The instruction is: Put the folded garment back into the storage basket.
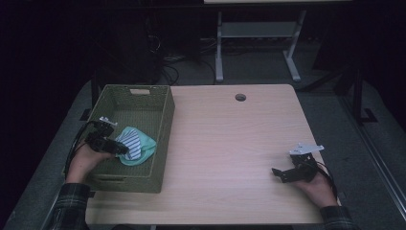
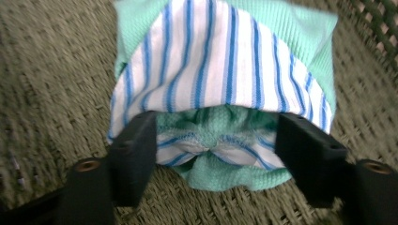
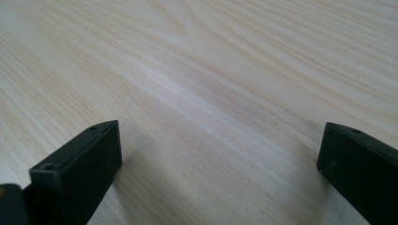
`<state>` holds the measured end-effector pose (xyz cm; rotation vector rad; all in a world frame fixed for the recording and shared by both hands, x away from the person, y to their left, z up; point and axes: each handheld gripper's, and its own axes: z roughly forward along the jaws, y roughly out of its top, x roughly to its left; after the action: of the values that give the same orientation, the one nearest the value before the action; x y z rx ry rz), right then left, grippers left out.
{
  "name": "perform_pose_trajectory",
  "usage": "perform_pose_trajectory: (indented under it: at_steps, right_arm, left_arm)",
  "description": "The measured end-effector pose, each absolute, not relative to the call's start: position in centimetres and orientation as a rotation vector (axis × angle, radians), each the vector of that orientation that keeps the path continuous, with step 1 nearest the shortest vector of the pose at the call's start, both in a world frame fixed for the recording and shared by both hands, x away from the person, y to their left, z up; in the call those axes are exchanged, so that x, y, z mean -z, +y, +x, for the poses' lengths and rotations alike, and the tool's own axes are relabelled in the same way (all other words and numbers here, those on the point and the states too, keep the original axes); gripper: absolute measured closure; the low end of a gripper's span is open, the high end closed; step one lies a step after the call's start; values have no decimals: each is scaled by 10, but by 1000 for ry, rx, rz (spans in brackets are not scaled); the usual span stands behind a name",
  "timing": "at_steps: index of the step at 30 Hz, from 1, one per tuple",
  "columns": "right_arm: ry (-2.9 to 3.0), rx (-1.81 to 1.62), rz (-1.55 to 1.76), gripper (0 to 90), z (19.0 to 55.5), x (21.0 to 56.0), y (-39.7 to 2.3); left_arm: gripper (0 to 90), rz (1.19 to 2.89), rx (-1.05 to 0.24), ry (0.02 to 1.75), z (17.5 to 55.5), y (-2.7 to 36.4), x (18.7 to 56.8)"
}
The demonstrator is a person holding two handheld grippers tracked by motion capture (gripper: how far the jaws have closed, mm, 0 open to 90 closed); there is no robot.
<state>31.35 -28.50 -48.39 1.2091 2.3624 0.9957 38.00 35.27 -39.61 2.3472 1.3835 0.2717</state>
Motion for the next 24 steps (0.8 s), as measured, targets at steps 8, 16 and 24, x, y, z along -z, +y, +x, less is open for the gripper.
perform_pose_trajectory:
  at_steps: [8,16,24]
  right_arm:
    - [2363,-995,1209,0,313,484,-285]
    - [2363,-995,1208,0,314,484,-285]
    - [2362,-994,1208,0,313,484,-285]
  left_arm:
    - [178,2274,-290,1328,376,344,377]
    - [167,2228,-306,1262,373,325,357]
    - [167,2197,-319,1185,370,297,342]
